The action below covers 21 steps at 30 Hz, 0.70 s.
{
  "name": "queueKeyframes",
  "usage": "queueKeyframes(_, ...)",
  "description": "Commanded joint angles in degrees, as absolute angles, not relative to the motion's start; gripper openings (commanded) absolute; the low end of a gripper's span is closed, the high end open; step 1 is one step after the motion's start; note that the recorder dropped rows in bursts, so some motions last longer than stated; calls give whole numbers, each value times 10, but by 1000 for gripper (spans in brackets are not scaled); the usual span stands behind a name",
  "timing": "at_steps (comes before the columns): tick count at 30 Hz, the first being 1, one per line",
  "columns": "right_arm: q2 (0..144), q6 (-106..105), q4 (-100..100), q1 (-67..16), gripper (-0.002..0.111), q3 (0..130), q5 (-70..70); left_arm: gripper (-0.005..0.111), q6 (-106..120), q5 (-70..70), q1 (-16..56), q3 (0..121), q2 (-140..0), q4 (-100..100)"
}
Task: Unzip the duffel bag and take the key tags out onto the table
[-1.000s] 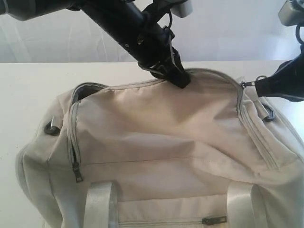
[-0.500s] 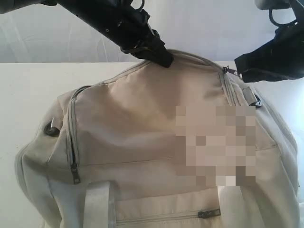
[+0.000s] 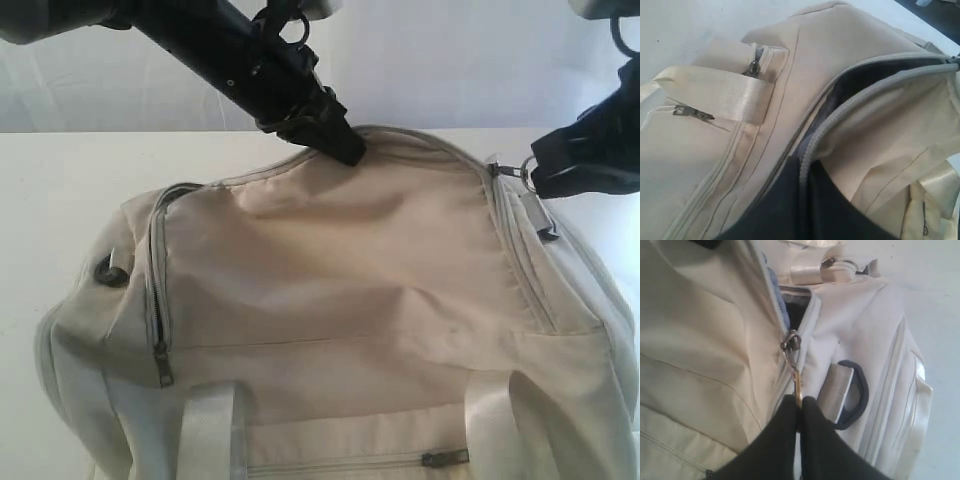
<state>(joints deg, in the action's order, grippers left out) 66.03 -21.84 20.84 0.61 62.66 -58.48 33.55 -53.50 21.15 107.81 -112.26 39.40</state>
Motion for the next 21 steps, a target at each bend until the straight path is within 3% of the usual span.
queueKeyframes(1, 634, -216, 183, 11, 0, 596, -618, 0, 329, -519, 200, 1080, -1125, 368)
queueKeyframes(17, 443, -164, 132, 11, 0, 473, -695, 0, 329, -498, 200, 1080, -1125, 362)
queueKeyframes(21, 425, -113, 75, 11, 0, 450, -648, 0, 329, -518, 200, 1080, -1125, 366)
